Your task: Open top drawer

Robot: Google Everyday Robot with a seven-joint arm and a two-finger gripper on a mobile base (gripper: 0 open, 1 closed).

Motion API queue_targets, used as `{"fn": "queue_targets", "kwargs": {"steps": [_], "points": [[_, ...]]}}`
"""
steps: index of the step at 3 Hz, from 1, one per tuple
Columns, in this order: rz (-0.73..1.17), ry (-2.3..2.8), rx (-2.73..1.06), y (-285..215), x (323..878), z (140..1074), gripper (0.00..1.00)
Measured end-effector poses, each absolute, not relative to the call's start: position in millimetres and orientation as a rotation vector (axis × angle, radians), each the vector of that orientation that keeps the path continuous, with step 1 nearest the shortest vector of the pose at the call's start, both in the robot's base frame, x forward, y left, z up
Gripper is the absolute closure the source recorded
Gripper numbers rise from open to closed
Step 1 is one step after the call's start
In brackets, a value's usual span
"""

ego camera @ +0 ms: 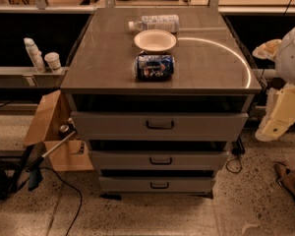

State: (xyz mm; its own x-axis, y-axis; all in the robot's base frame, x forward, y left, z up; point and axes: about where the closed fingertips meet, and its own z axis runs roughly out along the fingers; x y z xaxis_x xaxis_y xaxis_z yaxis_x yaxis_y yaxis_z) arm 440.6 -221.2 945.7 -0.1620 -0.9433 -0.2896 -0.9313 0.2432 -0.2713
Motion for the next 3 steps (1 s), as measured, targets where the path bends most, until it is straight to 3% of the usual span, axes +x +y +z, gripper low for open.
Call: {"fn": "queue_targets", "kwargs": {"steps": [3], "points": [[-0.058, 2.089, -1.735, -215, 465, 881, 0.0]]}}
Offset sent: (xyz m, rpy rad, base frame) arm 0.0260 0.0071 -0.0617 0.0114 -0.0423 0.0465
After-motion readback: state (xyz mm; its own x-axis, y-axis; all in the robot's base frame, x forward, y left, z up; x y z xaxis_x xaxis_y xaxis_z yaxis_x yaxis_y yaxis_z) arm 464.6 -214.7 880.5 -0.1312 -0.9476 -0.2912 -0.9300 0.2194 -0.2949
